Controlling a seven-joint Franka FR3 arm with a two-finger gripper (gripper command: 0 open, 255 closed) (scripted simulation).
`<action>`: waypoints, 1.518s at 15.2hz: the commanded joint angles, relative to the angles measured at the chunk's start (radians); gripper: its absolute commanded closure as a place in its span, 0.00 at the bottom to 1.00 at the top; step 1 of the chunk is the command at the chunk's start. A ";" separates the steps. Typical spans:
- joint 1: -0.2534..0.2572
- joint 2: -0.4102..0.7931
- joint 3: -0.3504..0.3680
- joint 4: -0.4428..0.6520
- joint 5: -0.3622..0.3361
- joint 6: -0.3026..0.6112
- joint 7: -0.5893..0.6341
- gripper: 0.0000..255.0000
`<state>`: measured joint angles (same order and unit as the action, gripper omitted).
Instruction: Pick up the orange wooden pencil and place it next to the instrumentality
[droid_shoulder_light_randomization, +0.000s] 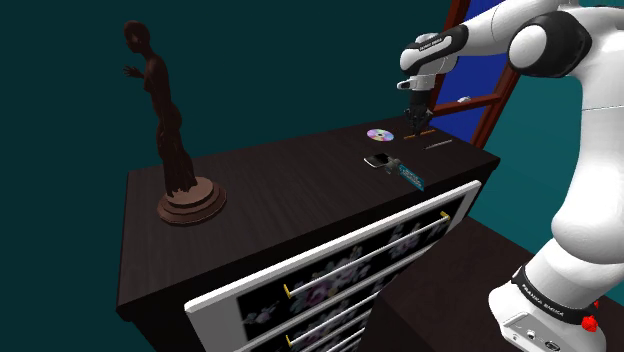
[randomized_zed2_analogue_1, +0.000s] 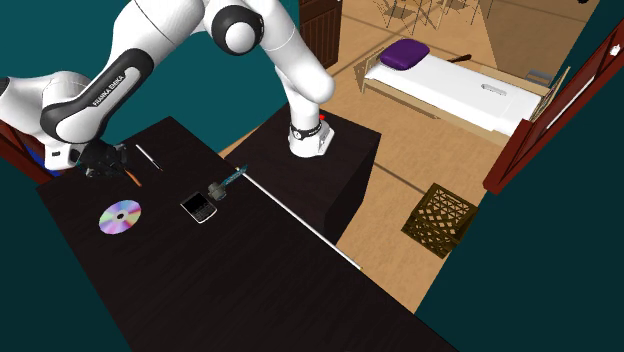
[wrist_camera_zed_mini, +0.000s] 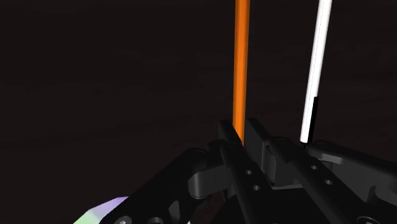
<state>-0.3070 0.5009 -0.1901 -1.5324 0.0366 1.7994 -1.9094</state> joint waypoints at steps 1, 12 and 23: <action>0.000 0.001 0.000 -0.002 0.000 0.003 0.000 1.00; -0.001 0.001 0.000 0.032 0.000 -0.030 0.000 0.00; -0.004 0.009 -0.001 0.137 0.000 -0.127 0.000 0.00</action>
